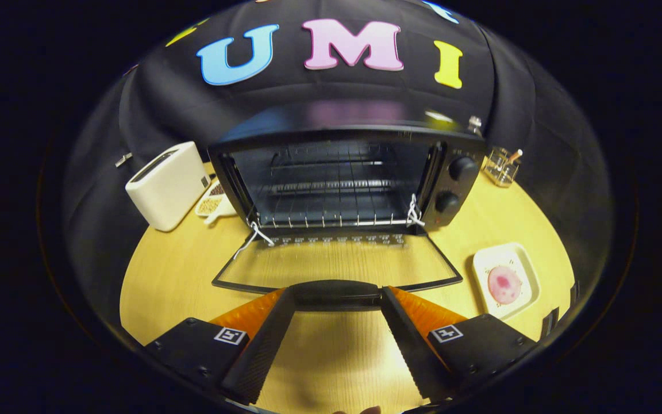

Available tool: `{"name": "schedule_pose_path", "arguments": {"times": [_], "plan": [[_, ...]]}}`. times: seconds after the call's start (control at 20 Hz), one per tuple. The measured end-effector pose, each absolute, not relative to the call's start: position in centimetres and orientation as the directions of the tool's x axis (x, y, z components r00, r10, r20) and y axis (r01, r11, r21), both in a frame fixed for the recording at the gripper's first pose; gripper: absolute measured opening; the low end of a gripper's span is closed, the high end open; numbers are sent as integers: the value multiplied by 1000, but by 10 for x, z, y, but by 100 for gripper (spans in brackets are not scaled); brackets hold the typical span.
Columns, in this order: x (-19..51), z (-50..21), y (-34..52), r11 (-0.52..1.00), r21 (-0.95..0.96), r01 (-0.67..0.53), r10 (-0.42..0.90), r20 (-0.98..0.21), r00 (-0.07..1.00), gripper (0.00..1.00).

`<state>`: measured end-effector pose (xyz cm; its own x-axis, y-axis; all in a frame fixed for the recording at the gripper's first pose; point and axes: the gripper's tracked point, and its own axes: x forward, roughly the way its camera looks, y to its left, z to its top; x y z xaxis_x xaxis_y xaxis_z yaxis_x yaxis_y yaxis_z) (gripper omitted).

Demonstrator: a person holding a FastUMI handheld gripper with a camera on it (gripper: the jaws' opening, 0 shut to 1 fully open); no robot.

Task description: Open the toaster oven, put the food inside, and close the toaster oven door.

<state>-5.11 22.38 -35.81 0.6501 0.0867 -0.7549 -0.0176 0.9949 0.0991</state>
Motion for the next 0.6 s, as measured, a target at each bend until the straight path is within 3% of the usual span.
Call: {"name": "schedule_pose_path", "arguments": {"times": [0.25, 0.6], "plan": [[-56, -378, 217, 995, 97, -34, 97, -787, 610, 100], [-72, -331, 184, 974, 174, -146, 227, -747, 625, 100]]}}
